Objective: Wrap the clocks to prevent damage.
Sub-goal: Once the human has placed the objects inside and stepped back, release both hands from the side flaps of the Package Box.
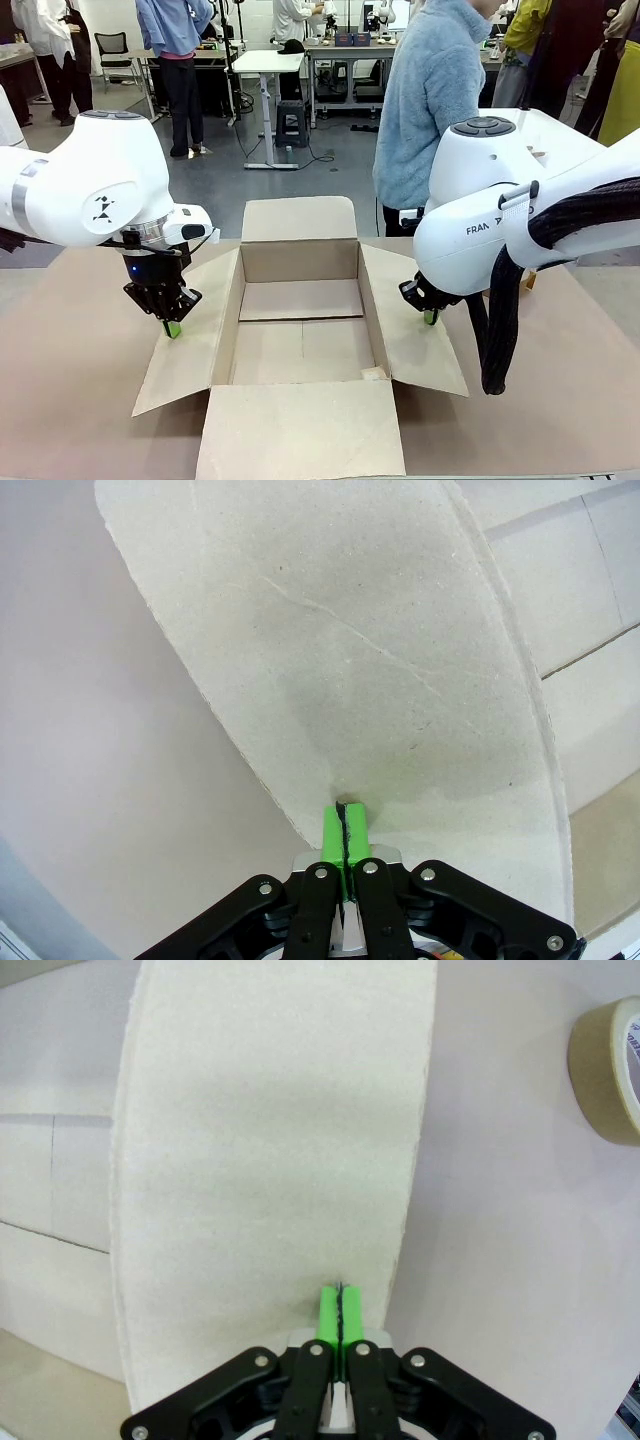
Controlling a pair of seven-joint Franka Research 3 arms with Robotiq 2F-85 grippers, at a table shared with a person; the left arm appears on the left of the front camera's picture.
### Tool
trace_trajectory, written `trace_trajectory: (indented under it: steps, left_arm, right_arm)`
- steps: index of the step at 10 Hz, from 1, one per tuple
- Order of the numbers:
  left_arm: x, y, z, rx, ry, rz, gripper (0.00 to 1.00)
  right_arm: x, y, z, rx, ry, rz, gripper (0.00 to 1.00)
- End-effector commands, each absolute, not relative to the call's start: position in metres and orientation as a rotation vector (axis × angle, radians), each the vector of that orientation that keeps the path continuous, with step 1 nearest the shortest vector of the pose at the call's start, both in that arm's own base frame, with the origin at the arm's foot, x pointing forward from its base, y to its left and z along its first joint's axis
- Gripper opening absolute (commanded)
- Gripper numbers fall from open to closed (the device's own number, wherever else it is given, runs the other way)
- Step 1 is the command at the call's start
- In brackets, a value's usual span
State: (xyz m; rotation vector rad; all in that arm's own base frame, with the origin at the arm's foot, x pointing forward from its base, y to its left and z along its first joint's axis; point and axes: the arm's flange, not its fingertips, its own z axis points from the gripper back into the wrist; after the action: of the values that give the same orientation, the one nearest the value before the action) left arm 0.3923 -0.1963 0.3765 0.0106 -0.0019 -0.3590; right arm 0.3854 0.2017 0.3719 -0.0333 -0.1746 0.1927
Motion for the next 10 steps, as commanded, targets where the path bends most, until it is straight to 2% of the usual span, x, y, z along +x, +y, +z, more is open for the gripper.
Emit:
trace_trajectory:
  steps: [1,10]
  left_arm:
    - [0.3917,-0.196,0.3764,0.015,-0.001,-0.361,0.0]
    - [0.3917,-0.196,0.3764,0.015,-0.001,-0.361,0.0]
  right_arm:
    - [0.3856,0.2012,0.371,-0.036,-0.175,0.186,0.01]
    - [0.3856,0.2012,0.371,-0.036,-0.175,0.186,0.01]
